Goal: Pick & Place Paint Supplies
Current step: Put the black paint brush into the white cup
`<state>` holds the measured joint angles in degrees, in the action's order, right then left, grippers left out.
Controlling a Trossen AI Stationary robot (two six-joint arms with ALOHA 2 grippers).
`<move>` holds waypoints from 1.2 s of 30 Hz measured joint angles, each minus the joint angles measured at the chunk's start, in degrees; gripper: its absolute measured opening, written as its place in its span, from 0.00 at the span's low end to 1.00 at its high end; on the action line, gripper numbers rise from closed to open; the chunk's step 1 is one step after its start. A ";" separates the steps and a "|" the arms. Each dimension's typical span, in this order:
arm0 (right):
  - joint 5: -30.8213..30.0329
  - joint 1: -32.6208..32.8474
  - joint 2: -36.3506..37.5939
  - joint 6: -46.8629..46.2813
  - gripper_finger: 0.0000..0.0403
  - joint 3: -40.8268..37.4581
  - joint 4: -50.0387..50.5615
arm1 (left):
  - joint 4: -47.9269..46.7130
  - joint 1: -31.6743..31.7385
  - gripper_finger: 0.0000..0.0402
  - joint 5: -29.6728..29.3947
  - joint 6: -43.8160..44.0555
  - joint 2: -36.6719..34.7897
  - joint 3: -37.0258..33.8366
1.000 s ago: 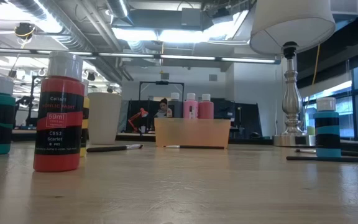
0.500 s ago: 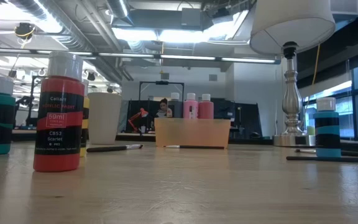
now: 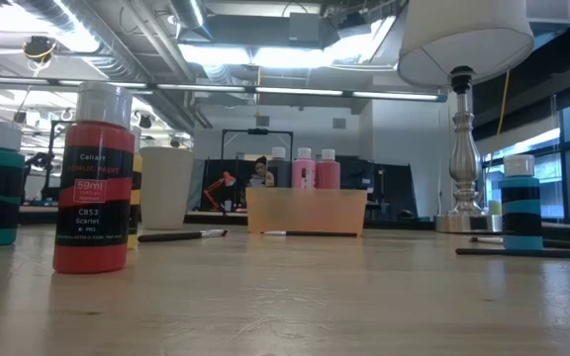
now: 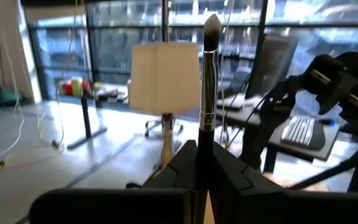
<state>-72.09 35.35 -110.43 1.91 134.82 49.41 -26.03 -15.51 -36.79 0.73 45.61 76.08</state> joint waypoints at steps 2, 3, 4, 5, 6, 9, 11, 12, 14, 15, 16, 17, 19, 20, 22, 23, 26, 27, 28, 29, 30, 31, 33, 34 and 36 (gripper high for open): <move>-0.38 0.27 0.00 -0.61 0.36 0.00 1.62 | 6.43 0.05 0.03 0.25 -0.92 -3.39 -7.82; -0.37 0.33 0.00 -1.23 0.36 0.00 2.38 | 9.01 0.32 0.03 0.25 -0.84 -5.09 -11.75; -0.36 0.33 0.00 -1.67 0.36 0.00 3.10 | 11.46 0.81 0.03 0.25 -0.44 -6.64 -15.48; -0.36 0.33 0.00 -2.11 0.36 0.00 3.73 | 13.88 1.41 0.03 0.27 0.13 -8.13 -19.10; -0.35 0.33 0.00 -2.55 0.36 0.00 4.39 | 16.20 2.09 0.03 0.46 0.85 -9.63 -22.53; -0.30 -0.40 0.00 -2.57 0.36 0.00 5.27 | 21.88 3.91 0.03 1.79 1.40 -13.93 -31.24; 0.12 -1.38 0.00 -2.57 0.36 0.00 5.65 | 24.40 5.16 0.03 2.19 1.44 -16.89 -35.67; 0.15 -1.87 0.00 -2.57 0.36 0.00 5.82 | 24.94 5.88 0.03 2.01 1.43 -18.29 -37.33; 0.66 -2.93 0.00 -2.89 0.36 0.00 6.09 | 24.59 7.59 0.03 0.01 2.44 -20.91 -40.28; 1.50 -3.52 0.00 -3.34 0.36 0.00 6.14 | 24.65 8.57 0.04 -0.71 3.74 -22.11 -41.59; 2.55 -4.11 0.00 -4.15 0.36 0.00 6.17 | 24.51 9.65 0.04 -0.74 4.61 -23.30 -42.80; 3.87 -4.75 0.00 -4.73 0.36 0.00 6.30 | 24.45 10.67 0.04 -0.07 4.92 -24.28 -43.82; 6.22 -5.97 0.00 -5.86 0.36 0.00 6.83 | 24.75 12.75 0.04 2.85 4.96 -25.78 -45.41; 6.98 -6.55 0.00 -6.00 0.36 0.00 7.06 | 24.71 13.83 0.04 4.25 4.96 -26.30 -46.21; 8.32 -7.57 0.00 -6.00 0.36 0.00 7.13 | 24.55 16.14 0.04 6.08 4.96 -26.67 -47.65; 8.95 -8.00 0.00 -5.96 0.36 0.00 7.14 | 24.77 17.31 0.04 6.92 5.01 -26.67 -48.49; 9.80 -9.42 0.00 -5.72 0.36 0.00 7.10 | 25.02 21.53 0.04 10.49 7.26 -26.64 -51.60; 9.82 -9.91 0.04 -5.40 0.36 0.00 7.02 | 25.23 23.13 0.04 12.15 8.64 -26.58 -52.68; 10.07 -10.43 0.19 -5.12 0.36 0.00 6.99 | 26.26 24.83 0.04 13.94 9.80 -26.55 -54.01; 10.73 -11.01 0.33 -4.91 0.36 0.00 6.97 | 27.94 26.51 0.04 15.77 10.49 -26.57 -55.41; 12.07 -11.65 0.50 -4.74 0.36 0.00 6.69 | 29.79 28.06 0.04 17.64 10.94 -26.60 -56.68; 13.54 -12.25 0.72 -4.58 0.36 0.00 6.29 | 32.24 29.61 0.04 19.35 11.05 -26.61 -57.97; 16.76 -13.28 1.03 -4.49 0.36 0.00 5.97 | 36.70 32.64 0.04 23.12 11.08 -26.63 -60.15; 18.51 -13.79 1.07 -4.48 0.36 0.00 5.57 | 38.08 34.16 0.04 24.70 11.05 -26.63 -61.02; 21.27 -14.52 1.07 -4.48 0.36 0.00 5.48 | 38.37 37.38 0.04 27.27 11.15 -26.65 -62.56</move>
<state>-50.82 20.83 -109.36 -2.57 134.82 54.89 12.34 21.87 -9.52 11.88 18.96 13.52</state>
